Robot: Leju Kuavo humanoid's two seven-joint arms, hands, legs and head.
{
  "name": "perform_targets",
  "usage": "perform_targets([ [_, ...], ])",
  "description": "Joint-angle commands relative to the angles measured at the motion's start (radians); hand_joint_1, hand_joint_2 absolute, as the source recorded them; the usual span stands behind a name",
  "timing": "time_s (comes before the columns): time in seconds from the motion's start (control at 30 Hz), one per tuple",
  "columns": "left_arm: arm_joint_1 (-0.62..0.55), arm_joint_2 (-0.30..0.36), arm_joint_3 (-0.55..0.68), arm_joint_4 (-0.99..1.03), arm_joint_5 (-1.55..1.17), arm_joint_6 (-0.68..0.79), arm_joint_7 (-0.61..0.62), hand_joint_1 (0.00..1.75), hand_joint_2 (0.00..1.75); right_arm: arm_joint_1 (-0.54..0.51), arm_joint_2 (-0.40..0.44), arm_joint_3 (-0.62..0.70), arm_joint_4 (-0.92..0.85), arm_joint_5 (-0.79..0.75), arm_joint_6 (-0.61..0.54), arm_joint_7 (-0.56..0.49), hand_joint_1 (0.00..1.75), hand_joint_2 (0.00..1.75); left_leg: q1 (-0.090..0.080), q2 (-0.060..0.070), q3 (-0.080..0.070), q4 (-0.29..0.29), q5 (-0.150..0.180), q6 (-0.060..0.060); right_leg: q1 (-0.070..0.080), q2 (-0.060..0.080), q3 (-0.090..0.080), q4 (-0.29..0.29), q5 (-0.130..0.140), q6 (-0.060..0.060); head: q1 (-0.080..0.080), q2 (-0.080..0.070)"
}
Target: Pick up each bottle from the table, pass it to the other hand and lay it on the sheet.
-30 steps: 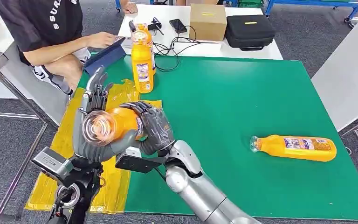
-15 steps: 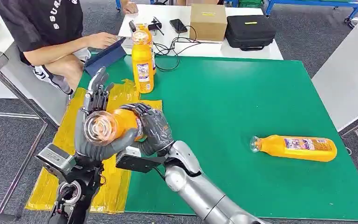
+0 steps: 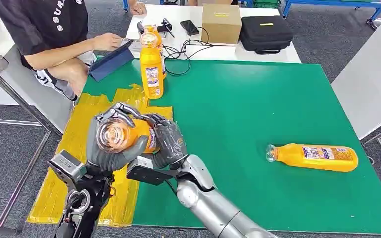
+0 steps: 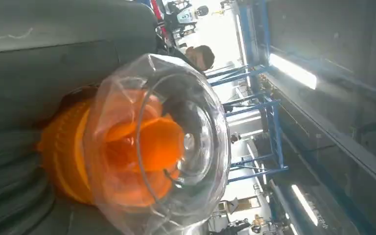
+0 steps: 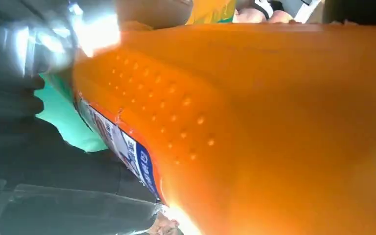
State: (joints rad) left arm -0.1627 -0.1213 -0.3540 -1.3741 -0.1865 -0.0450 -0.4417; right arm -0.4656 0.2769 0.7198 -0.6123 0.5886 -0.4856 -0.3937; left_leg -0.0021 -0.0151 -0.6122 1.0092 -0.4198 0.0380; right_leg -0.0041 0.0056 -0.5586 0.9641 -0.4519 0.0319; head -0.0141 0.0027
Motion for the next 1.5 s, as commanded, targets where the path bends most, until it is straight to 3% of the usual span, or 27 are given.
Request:
perform_targets([
  [0.03, -0.051, 0.004, -0.056, 0.108, 0.015, -0.021, 0.02, 1.75, 1.75, -0.03, -0.008, 0.098, -0.034, 0.015, -0.005, -0.005, 1.75, 1.75, 0.0, 0.001, 0.004, -0.001, -0.001, -0.002, 0.0, -0.001, 0.004, -0.001, -0.001, 0.0, 0.0, 0.0],
  [0.57, -0.032, 0.008, -0.042, 0.09, 0.027, -0.012, 0.022, 1.75, 1.75, 0.005, -0.042, 0.057, -0.137, 0.026, -0.028, 0.008, 1.75, 1.75, 0.0, 0.001, 0.006, -0.002, -0.002, -0.002, 0.0, 0.0, 0.006, -0.002, -0.002, -0.001, 0.0, 0.0],
  [0.6, -0.03, 0.007, -0.038, 0.088, 0.028, -0.01, 0.022, 1.75, 1.75, 0.01, -0.049, 0.045, -0.164, 0.031, -0.035, 0.011, 0.8, 1.75, 0.0, 0.002, 0.008, -0.002, -0.003, -0.003, 0.0, 0.0, 0.008, -0.002, -0.003, -0.001, 0.0, 0.0],
  [0.63, -0.029, 0.006, -0.035, 0.087, 0.029, -0.008, 0.022, 1.75, 1.75, 0.014, -0.055, 0.037, -0.186, 0.033, -0.046, 0.008, 0.0, 1.75, 0.0, 0.001, 0.003, -0.001, -0.001, -0.001, 0.0, 0.0, 0.003, -0.001, -0.001, 0.0, 0.0, 0.0],
  [0.93, -0.021, 0.009, -0.013, 0.109, 0.023, 0.06, 0.017, 1.75, 1.75, 0.071, -0.127, 0.003, -0.433, -0.023, -0.034, -0.014, 0.0, 1.75, 0.0, 0.0, 0.007, -0.002, -0.002, -0.002, 0.0, -0.001, 0.007, -0.002, -0.002, 0.0, 0.0, 0.0],
  [1.13, -0.022, 0.008, 0.005, 0.112, -0.047, 0.178, 0.006, 1.75, 1.75, 0.087, -0.153, -0.022, -0.51, -0.036, -0.043, -0.012, 0.0, 1.75, -0.001, 0.001, 0.005, -0.002, -0.002, -0.001, 0.0, 0.0, 0.005, -0.002, -0.001, 0.0, 0.0, 0.0],
  [1.3, -0.024, 0.009, 0.007, 0.112, -0.047, 0.178, 0.006, 1.75, 1.75, 0.084, -0.155, -0.024, -0.512, -0.035, -0.042, -0.012, 0.0, 1.75, 0.0, 0.0, 0.003, -0.001, -0.001, -0.001, 0.0, -0.001, 0.003, -0.001, -0.001, 0.0, 0.0, 0.0],
  [1.43, -0.05, 0.011, 0.031, 0.136, -0.36, 0.511, 0.062, 1.75, 1.75, 0.105, -0.171, -0.063, -0.592, -0.053, -0.048, -0.011, 0.0, 1.75, 0.0, 0.001, 0.007, -0.002, -0.002, -0.002, 0.0, 0.0, 0.006, -0.002, -0.002, -0.001, 0.0, 0.0],
  [1.5, -0.069, 0.016, 0.055, 0.161, -0.5, 0.606, 0.105, 1.75, 1.75, 0.109, -0.181, -0.084, -0.633, -0.053, -0.047, -0.007, 0.0, 1.75, 0.0, 0.001, 0.007, -0.002, -0.002, -0.002, 0.0, -0.001, 0.007, -0.002, -0.002, -0.001, 0.0, 0.0],
])
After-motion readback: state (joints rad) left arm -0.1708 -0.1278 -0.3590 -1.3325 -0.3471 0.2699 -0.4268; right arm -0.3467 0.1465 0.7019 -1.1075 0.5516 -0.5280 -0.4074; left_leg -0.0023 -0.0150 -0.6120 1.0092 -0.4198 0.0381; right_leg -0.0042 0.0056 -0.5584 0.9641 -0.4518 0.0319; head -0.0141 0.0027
